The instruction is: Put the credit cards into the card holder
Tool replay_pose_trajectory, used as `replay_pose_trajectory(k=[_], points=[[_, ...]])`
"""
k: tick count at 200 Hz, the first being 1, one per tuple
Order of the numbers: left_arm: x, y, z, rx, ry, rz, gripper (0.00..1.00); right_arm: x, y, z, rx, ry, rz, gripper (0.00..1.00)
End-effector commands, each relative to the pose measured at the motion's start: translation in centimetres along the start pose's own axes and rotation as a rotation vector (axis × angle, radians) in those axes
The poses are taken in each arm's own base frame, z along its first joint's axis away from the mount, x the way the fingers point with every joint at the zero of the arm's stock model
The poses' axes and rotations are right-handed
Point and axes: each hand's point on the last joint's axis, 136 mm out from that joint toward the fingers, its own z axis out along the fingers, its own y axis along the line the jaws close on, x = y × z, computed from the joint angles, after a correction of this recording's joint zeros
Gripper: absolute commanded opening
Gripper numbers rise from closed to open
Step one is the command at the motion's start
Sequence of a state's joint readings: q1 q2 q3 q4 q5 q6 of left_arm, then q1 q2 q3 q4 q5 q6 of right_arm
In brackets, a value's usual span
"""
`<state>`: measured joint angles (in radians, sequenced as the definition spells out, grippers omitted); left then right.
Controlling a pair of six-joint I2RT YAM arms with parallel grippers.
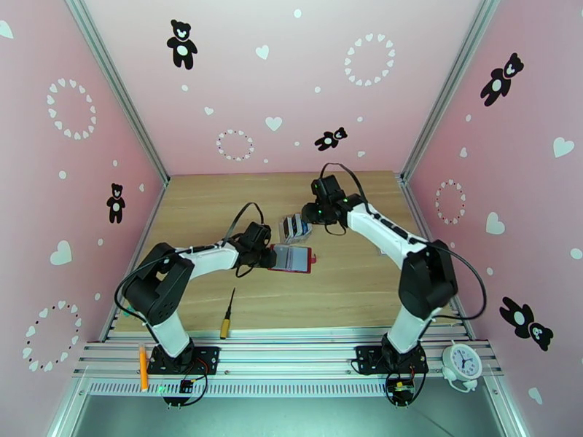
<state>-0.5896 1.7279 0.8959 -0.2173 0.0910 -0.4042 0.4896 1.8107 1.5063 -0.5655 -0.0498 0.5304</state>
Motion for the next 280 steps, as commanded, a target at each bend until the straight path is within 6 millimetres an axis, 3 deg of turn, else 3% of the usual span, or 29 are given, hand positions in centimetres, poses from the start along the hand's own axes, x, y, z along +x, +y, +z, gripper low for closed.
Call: replay_pose_trajectory(k=[1,59,68,96,125,130,155,175,198,249,280], points=[[0.5,1.7,-0.9,-0.049,-0.02,-0.018,0.41,0.9,-1.4,1.6,0.079,0.082,-0.057,0.44],[-1.1,0.3,-2.2,0.019,-0.098,-0.014,0.43,0.4,-2.3,3.1,0.137,0.101,-0.092,0.45],[-0.1,0.9,-2.2,0.014,-0.091,-0.016,0.44,0.4,-2.4,3.1,0.144,0.105,-0.1,0.45],[-1.4,0.5,-3.7,0.069,-0.166,-0.047,0.45,0.5,-2.5,3.2,0.149,0.114,-0.116,0.45],[-3.9,-1.3,-5.4,0.13,-0.214,-0.076,0.5,0.3,-2.6,3.0,0.158,0.108,-0.132,0.45],[-5.3,-2.0,-6.0,0.142,-0.238,-0.077,0.5,0.3,-2.7,3.0,0.16,0.105,-0.131,0.45],[-8.8,-3.9,-6.3,0.176,-0.268,-0.081,0.5,0.3,-2.6,2.9,0.162,0.104,-0.143,0.45],[-11.1,-4.6,-5.5,0.2,-0.276,-0.106,0.51,0.2,-2.6,2.6,0.17,0.097,-0.151,0.45],[-12.4,-4.4,-3.5,0.197,-0.268,-0.12,0.51,0.2,-2.5,2.3,0.171,0.091,-0.161,0.45],[-12.3,-4.3,0.3,0.368,-0.223,-0.199,0.53,0.7,-2.5,2.9,0.173,0.119,-0.18,0.46],[-11.7,-4.3,1.1,0.408,-0.205,-0.215,0.54,1.1,-2.4,3.6,0.163,0.134,-0.178,0.46]])
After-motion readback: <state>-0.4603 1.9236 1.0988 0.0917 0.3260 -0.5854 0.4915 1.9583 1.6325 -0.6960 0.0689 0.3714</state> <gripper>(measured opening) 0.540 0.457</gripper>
